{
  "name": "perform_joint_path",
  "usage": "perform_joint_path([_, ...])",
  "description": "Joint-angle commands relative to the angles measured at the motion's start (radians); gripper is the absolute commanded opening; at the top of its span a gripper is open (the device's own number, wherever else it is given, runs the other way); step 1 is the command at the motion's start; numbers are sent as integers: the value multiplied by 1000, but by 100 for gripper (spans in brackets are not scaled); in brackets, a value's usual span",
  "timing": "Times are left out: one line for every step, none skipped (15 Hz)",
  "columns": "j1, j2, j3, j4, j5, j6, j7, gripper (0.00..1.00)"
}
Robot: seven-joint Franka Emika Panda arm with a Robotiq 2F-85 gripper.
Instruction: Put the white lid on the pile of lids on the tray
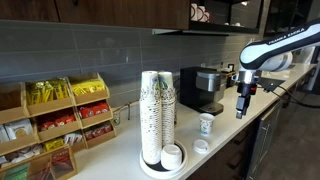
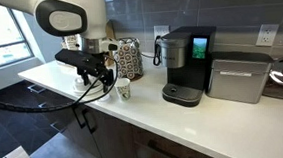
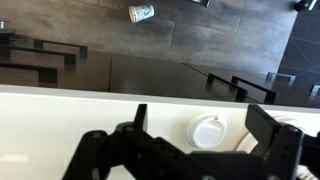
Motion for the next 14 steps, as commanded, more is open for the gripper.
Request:
perform_joint_path([-39, 4, 36, 2, 11, -3, -9, 100])
perform_joint_path([-39, 4, 36, 2, 11, -3, -9, 100])
perform_joint_path([-39, 4, 36, 2, 11, -3, -9, 100])
perform_joint_path([-39, 4, 36, 2, 11, -3, -9, 100])
perform_joint_path([-39, 4, 36, 2, 11, -3, -9, 100])
perform_joint_path([-39, 4, 36, 2, 11, -3, -9, 100])
perform_joint_path([-35, -4, 45, -13, 18, 0, -10, 100])
perform_joint_path([-34, -18, 63, -40, 25, 25, 9, 100])
perform_joint_path([-33, -25, 77, -56, 33, 43, 21, 100])
perform_joint_path([-25, -38, 91, -82, 66, 52, 29, 100])
perform_joint_path([-19, -47, 106, -106, 89, 67, 30, 100])
perform_joint_path([-13, -56, 125, -141, 115, 103, 41, 100])
perform_joint_path([-6, -60, 142, -175, 142, 156, 45, 100])
perform_joint_path([3, -55, 157, -210, 168, 222, 38, 100])
